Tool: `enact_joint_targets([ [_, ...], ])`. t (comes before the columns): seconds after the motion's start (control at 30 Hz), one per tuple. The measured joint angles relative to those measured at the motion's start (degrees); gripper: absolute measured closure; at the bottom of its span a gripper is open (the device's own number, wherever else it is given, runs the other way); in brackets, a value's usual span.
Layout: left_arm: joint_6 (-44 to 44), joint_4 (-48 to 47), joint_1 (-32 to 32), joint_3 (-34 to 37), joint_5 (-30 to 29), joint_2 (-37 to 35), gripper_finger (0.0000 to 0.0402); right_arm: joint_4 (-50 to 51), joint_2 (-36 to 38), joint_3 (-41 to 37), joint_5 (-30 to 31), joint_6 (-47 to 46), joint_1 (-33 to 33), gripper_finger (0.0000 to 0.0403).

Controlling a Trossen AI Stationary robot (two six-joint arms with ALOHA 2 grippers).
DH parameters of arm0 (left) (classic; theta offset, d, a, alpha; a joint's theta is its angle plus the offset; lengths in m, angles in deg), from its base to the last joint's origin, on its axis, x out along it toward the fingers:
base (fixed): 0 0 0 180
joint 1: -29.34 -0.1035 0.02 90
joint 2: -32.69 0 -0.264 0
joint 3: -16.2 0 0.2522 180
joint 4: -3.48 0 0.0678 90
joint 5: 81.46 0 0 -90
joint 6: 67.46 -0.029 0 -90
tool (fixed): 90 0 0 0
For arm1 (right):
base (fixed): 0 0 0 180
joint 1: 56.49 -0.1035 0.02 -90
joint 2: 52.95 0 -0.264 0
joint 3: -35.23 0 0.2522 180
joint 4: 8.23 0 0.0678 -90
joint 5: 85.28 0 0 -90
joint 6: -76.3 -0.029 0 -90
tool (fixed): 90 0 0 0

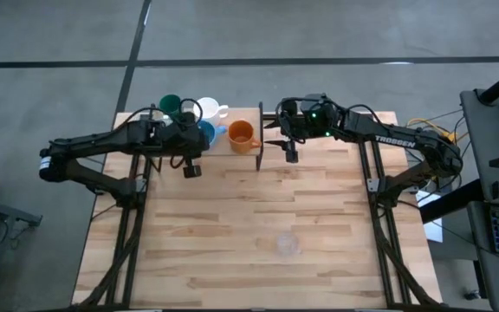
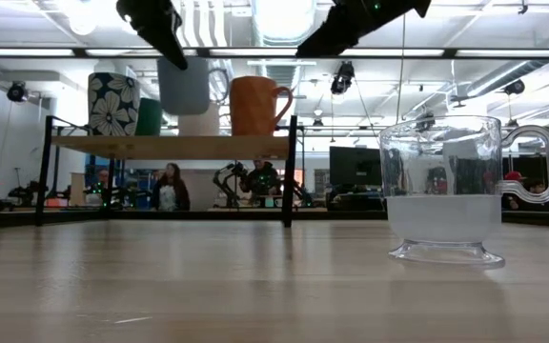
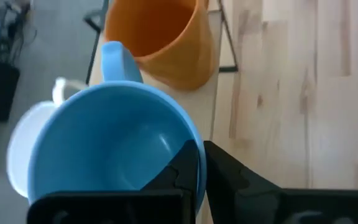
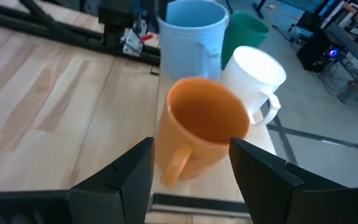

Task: Stack small to large cups/mugs on shelf
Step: Adjust the orange mug and the light blue mug

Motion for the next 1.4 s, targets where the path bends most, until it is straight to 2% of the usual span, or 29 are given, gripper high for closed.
enact_joint_targets([
  [0.17, -1.22, -0.04, 2.04, -3.16, -0.58, -1.43, 0.0401, 0.41, -1.93, 2.77, -0.09, -1.84, -0.25, 0.0199],
  [0.33, -1.02, -1.93, 2.54, -4.57, -2.69, -4.09, 0.0401, 1.7, -7.58, 7.26, -0.46, -1.87, -0.92, 0.0199],
  [0.47, -0.65, -1.23, 2.56, -5.44, -6.25, -6.16, 0.0401, 5.4, -13.24, 12.38, -0.46, -0.68, -1.3, 0.02],
  [0.67, -0.6, 3.22, 2.56, -5.71, -6.29, -9.33, 0.0401, 13.05, -20.14, 21.63, -0.46, 2.19, -1.56, 0.0205],
  [0.93, -0.59, 7.59, 2.56, -5.45, -6.35, -12.64, 0.0401, 23.67, -25.83, 31.01, -0.83, 4.0, -1.63, 0.0265],
  [1.27, -0.61, 8.2, 2.56, -5.36, -6.35, -13.67, 0.0401, 24.38, -26.54, 31.46, -1.77, 6.76, -2.48, 0.0378],
  [1.4, -0.6, 8.49, 2.56, -5.36, -6.35, -13.81, 0.0401, 24.62, -26.47, 31.72, -1.82, 7.21, -2.91, 0.0386],
])
